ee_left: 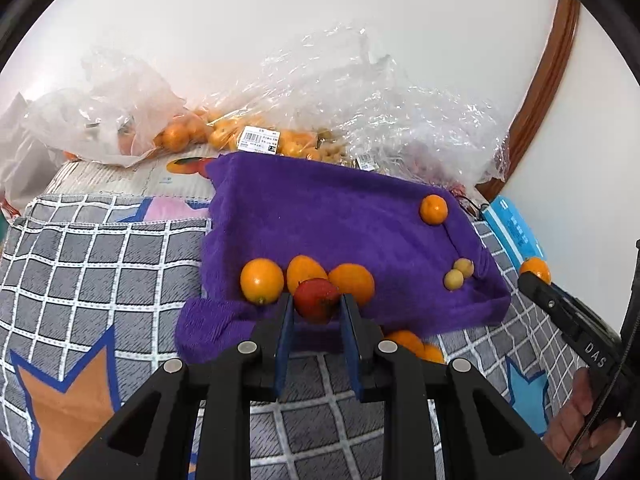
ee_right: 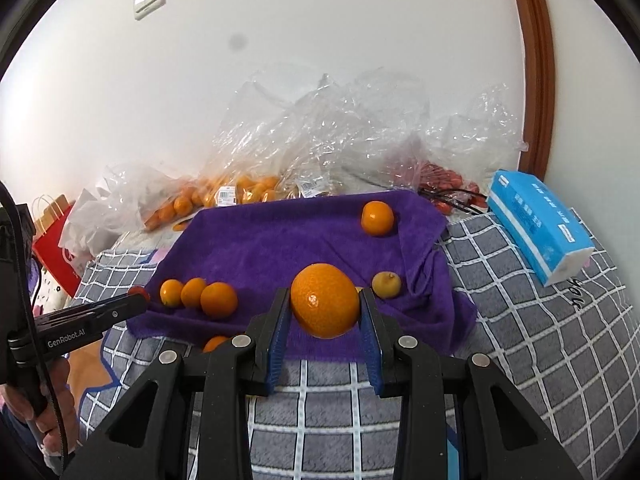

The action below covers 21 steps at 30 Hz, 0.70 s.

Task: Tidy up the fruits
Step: 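Carry the red tomato and the orange over the purple towel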

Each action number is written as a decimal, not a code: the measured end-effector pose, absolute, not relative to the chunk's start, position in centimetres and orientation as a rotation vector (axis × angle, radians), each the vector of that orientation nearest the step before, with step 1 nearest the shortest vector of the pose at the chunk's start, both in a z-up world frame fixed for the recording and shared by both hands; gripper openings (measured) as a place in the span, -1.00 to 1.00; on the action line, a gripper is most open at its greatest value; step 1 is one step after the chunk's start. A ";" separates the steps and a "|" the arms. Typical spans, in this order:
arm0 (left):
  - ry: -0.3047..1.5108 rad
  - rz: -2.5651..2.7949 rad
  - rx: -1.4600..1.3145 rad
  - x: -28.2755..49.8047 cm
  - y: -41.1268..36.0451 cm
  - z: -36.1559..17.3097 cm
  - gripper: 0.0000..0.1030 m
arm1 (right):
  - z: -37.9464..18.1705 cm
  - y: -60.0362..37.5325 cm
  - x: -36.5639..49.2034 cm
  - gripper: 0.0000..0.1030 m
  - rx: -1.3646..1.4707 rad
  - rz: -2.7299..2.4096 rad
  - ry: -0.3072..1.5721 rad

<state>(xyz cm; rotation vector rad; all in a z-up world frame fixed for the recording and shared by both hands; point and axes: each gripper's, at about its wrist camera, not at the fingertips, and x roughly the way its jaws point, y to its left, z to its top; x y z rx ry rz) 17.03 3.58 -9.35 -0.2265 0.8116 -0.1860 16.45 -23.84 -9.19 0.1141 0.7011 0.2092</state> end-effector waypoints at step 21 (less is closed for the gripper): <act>0.796 -0.156 -0.294 21.7 3.4 -11.7 -0.56 | -12.8 -21.0 21.3 -0.35 0.069 0.237 0.752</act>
